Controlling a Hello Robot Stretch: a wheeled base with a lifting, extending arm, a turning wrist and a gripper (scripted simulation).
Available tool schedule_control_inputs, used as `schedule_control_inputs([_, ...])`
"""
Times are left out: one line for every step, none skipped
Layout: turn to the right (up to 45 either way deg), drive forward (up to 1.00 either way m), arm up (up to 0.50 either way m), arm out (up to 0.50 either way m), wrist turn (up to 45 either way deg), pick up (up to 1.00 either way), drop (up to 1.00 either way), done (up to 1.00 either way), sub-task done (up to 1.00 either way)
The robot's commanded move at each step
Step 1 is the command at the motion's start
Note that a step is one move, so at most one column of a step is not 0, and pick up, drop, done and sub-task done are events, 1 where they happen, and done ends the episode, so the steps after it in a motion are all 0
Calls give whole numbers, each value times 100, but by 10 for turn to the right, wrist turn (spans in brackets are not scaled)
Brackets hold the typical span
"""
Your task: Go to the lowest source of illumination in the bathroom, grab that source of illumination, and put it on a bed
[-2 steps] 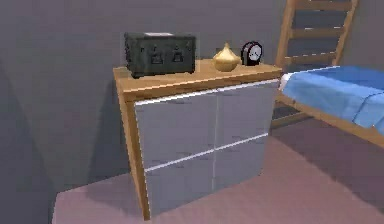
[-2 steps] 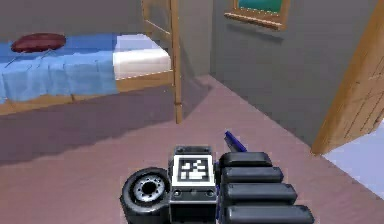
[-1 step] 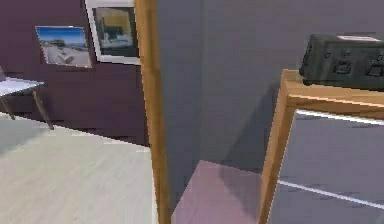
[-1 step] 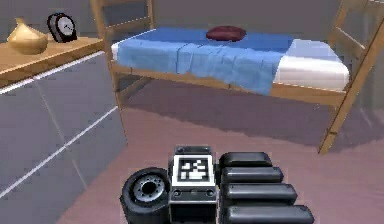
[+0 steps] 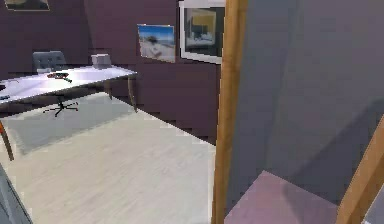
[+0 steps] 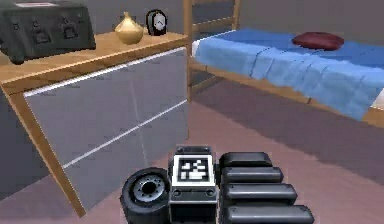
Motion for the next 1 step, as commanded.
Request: schedule_control_inputs([0,50,0,0,0,0,0,0,0])
